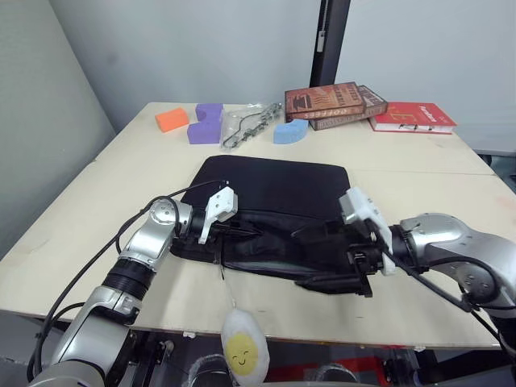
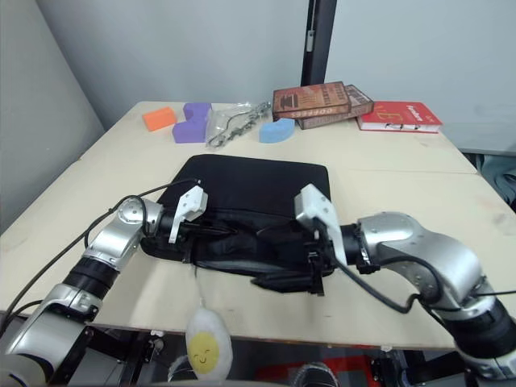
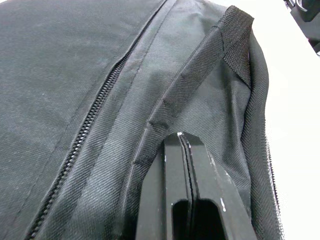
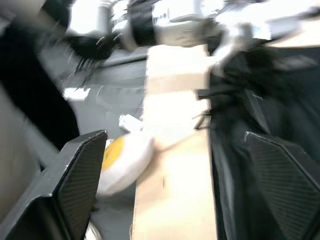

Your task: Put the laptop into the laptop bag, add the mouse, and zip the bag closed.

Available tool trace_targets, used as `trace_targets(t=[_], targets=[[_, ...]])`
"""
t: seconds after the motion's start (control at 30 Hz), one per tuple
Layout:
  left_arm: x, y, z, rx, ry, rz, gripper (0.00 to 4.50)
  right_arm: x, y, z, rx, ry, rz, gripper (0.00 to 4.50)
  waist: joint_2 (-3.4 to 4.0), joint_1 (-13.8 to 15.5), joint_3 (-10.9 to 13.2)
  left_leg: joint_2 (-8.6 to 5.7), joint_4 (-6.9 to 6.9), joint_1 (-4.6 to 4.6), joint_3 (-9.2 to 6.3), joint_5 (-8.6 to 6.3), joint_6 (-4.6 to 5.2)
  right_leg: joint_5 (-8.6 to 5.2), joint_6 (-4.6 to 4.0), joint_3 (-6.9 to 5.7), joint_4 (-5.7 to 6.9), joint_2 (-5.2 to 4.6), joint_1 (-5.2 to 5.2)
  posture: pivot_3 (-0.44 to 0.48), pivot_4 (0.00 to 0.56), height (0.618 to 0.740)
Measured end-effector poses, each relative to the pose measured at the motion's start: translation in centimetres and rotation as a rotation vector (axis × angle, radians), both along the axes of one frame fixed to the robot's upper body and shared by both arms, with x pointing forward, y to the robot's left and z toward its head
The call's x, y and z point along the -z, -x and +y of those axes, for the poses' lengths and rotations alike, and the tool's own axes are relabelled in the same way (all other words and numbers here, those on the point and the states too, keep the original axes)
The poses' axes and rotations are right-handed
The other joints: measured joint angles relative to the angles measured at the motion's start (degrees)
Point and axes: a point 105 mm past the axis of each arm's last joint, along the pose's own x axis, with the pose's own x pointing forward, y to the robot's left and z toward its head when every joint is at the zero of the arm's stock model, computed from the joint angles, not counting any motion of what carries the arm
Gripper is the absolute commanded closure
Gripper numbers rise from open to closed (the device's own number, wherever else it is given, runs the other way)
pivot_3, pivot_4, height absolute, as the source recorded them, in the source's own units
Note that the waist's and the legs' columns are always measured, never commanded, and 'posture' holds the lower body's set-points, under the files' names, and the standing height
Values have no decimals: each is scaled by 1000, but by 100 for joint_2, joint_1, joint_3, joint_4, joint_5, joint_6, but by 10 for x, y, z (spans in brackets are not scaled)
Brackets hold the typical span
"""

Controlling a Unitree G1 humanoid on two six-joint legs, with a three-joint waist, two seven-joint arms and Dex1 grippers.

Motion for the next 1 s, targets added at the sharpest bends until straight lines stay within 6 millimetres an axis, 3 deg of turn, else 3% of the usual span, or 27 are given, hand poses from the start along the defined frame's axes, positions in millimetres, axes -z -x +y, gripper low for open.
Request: trace_targets(t=[0.13,0.33,0.6,1.0], targets=[[2,0,0,-5,1,9,4500,21,-12,22,-100,49,-44,77,0,-40,0,0,19,-1,-1,0,1,0,-1,4,25,-1,-5,0,150,734],[4,4,2,-8,-7,18,4500,38,-7,43,-349,147,-41,77,0,-58,0,1,27,-15,-5,-1,6,0,-5,-1,29,0,-12,0,150,734],[8,10,6,-9,-25,41,4500,53,-7,73,-656,211,-268,77,1,-95,0,2,38,-23,-10,-1,9,-1,-9,-4,36,-1,-15,0,150,734],[9,11,9,-17,-37,46,4500,65,-10,85,-759,241,-368,77,1,-150,0,2,38,-22,-15,0,12,-1,-15,-9,40,0,-14,0,150,734]])
